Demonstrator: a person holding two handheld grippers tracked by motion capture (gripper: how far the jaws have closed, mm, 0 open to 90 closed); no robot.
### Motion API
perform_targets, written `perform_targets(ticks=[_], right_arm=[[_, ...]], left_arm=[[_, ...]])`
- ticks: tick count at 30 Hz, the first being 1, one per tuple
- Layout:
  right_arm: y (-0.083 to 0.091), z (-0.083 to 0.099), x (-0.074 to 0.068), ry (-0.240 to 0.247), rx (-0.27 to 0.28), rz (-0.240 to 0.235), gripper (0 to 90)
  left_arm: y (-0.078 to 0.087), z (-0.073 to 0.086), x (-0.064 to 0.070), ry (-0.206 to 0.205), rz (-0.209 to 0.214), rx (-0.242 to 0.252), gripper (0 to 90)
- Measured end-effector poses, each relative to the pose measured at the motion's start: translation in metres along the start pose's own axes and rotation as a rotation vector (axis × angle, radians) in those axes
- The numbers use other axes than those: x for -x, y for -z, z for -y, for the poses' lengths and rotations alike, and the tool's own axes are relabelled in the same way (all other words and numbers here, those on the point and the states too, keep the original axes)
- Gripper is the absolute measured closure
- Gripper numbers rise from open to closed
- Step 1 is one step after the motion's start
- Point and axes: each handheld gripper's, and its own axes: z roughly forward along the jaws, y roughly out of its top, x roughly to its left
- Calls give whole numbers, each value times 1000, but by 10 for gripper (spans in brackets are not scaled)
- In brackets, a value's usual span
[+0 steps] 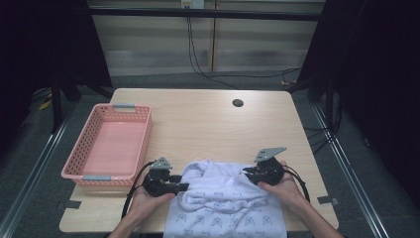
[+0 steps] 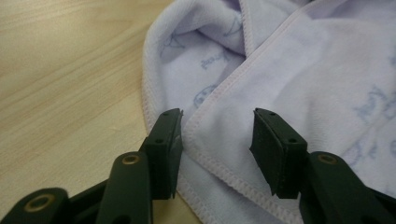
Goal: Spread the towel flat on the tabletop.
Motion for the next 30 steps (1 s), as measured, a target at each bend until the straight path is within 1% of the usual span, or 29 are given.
perform_targets(ticks=[1, 2, 3, 4, 5, 6, 7, 8, 9, 10, 11, 12, 13, 15, 16, 17, 18, 19, 20, 21, 22, 24, 25, 26, 27, 28, 29, 30], right_arm=[[3, 0, 1, -11, 18, 4, 798], [3, 0, 1, -11, 18, 4, 798], [10, 0, 4, -30, 53, 17, 798], [16, 1, 7, -56, 86, 12, 798], [28, 1, 10, -71, 137, 42, 826], [34, 2, 13, -85, 164, 50, 824], [43, 3, 17, -120, 207, 48, 810], [49, 4, 21, -134, 228, 50, 833], [56, 6, 24, -149, 248, 69, 842], [56, 6, 24, -149, 248, 69, 842], [68, 11, 32, -182, 275, 69, 844], [70, 13, 34, -192, 283, 65, 845], [73, 15, 35, -201, 282, 69, 845], [79, 21, 37, -213, 294, 70, 845], [81, 23, 38, -221, 299, 62, 844], [83, 26, 38, -225, 297, 67, 843], [85, 28, 38, -222, 293, 70, 842], [86, 30, 38, -225, 297, 64, 842], [87, 31, 37, -234, 296, 62, 842], [87, 31, 37, -234, 296, 62, 842], [87, 31, 37, -230, 299, 60, 838], [87, 28, 38, -226, 306, 59, 838], [86, 27, 38, -228, 309, 58, 837], [86, 27, 38, -228, 309, 58, 837], [86, 24, 39, -227, 314, 57, 832], [86, 24, 39, -227, 314, 57, 832], [88, 22, 39, -235, 332, 53, 833], [88, 22, 39, -235, 332, 53, 833]], left_arm=[[0, 0, 0, 0, 0, 0, 540], [0, 0, 2, -20, -16, -5, 540], [-1, 0, 4, -39, -36, -10, 556], [0, 0, 5, -54, -47, -16, 585], [-1, 0, 5, -61, -53, -14, 608], [0, 0, 4, -59, -57, -12, 627], [0, 1, 3, -60, -54, -14, 635], [0, 1, 3, -53, -49, -7, 635], [0, 1, 3, -57, -62, -8, 649], [0, 1, 3, -57, -62, -8, 678], [0, 1, 3, -59, -71, -9, 702], [0, 1, 2, -57, -66, -15, 735], [0, 1, 2, -56, -55, -18, 787], [0, 0, 4, -55, -53, -26, 819], [0, 0, 4, -49, -40, -28, 830], [1, 0, 4, -41, -25, -24, 840], [2, -1, 4, -40, -16, -17, 848], [4, -1, 4, -40, -3, -8, 854], [6, -2, 3, -28, 2, 9, 855], [6, -2, 3, -28, 2, 9, 855], [11, -3, 1, -10, 10, 39, 853], [14, -5, 1, -17, 3, 41, 853], [16, -7, 0, -10, 14, 64, 854], [16, -7, 0, -10, 14, 64, 854], [20, -11, -1, -4, 7, 90, 852], [20, -11, -1, -4, 7, 90, 849], [24, -15, -3, 5, 10, 114, 851], [24, -15, -3, 5, 10, 114, 853]])
